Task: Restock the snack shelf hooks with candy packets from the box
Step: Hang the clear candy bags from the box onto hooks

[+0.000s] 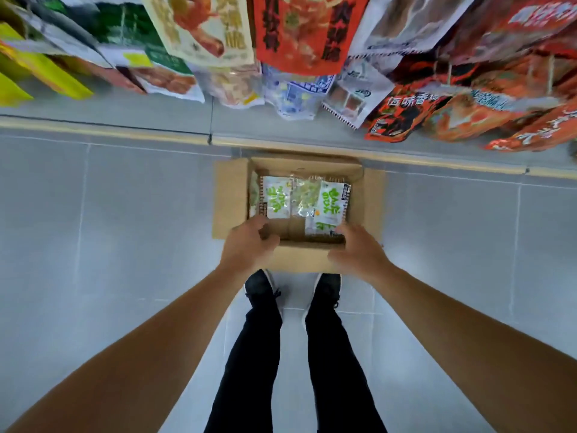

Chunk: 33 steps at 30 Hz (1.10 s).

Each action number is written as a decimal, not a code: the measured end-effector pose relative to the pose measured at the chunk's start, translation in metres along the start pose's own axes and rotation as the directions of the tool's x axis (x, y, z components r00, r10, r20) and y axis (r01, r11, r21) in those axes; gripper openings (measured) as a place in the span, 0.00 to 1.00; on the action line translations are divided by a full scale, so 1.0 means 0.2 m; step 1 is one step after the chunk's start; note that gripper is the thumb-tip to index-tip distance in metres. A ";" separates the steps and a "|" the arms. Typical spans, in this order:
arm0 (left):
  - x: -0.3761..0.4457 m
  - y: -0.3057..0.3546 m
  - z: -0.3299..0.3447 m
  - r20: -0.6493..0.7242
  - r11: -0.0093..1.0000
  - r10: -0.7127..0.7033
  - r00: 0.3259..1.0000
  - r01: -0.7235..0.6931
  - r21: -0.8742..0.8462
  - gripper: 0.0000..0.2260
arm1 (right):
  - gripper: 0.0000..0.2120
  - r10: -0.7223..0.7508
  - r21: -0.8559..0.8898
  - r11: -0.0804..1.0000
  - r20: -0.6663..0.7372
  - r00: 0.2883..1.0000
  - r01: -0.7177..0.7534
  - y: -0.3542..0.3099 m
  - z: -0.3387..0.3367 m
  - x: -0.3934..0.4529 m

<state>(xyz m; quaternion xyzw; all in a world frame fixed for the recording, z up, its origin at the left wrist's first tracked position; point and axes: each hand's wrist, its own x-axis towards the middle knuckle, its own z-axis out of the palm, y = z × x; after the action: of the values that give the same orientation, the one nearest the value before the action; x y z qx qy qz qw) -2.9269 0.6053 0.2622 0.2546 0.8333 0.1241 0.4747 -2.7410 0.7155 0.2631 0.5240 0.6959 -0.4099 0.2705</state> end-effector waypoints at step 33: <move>1.13 -1.10 0.53 0.051 0.682 -0.394 0.918 0.329 -0.653 0.15 | 0.12 -0.028 0.252 0.968 0.061 0.998 0.012 -0.21 1.25 1.73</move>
<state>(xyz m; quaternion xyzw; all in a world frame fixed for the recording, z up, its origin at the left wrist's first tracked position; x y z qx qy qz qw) -2.9978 0.5393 -0.0560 -0.1013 0.7927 0.3204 0.5087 -2.8991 0.6735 -0.1331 0.5335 0.6347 -0.5141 0.2197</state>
